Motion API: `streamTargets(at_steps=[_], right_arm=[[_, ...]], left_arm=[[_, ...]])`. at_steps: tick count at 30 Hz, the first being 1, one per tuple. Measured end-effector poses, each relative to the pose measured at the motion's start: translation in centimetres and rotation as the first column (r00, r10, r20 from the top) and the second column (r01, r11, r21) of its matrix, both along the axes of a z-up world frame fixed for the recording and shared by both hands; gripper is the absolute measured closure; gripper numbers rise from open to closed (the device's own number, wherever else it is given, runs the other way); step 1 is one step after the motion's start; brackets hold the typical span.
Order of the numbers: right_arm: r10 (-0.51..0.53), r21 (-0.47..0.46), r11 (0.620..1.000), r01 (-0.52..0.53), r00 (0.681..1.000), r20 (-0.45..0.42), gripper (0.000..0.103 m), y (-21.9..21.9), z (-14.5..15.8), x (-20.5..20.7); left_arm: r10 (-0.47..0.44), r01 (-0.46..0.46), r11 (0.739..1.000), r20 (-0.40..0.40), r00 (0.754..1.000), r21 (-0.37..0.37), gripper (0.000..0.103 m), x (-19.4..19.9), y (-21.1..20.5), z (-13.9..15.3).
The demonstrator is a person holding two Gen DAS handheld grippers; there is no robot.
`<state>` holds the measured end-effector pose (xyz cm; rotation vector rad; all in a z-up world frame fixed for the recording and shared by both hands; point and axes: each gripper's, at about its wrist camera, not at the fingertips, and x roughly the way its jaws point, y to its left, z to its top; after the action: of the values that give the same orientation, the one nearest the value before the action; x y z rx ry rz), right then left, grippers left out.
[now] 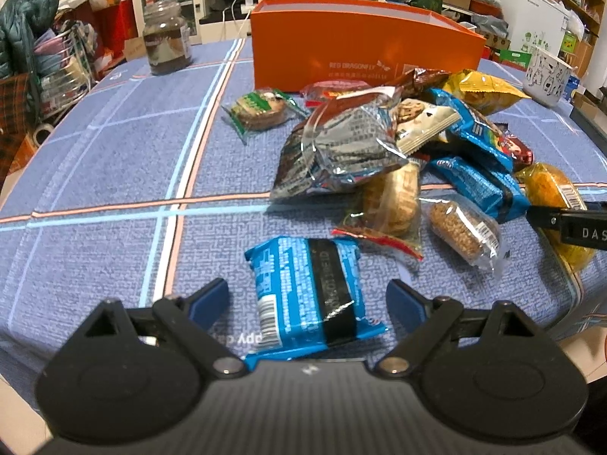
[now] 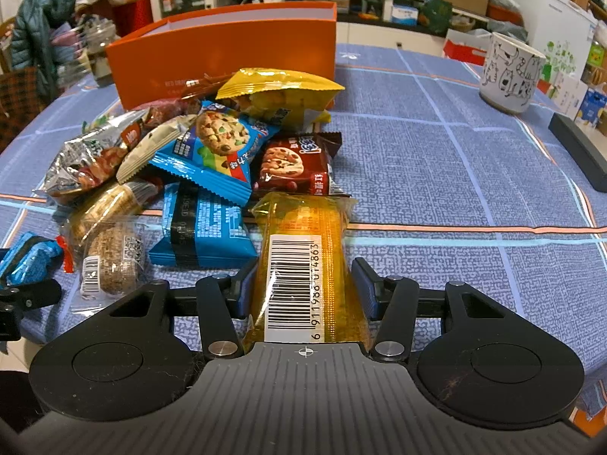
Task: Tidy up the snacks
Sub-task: 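Close right tool on the yellow barcode bar while left tool holds blue wafer bar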
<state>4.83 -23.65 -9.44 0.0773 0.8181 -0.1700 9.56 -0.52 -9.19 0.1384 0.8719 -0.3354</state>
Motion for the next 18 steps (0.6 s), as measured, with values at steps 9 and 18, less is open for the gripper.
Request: streamTargets(at_steps=[9, 18], right_arm=[[0.007, -0.003, 1.0, -0.007, 1.0, -0.001, 0.067, 0.19, 0.05, 0.03], [0.015, 0.005, 1.0, -0.015, 1.0, 0.005, 0.076, 0.33, 0.17, 0.0]], left_arm=[[-0.013, 0.013, 1.0, 0.003, 1.0, -0.01, 0.036, -0.11, -0.2, 0.37], [-0.037, 0.037, 0.999, -0.002, 0.999, -0.038, 0.056, -0.28, -0.16, 0.72]])
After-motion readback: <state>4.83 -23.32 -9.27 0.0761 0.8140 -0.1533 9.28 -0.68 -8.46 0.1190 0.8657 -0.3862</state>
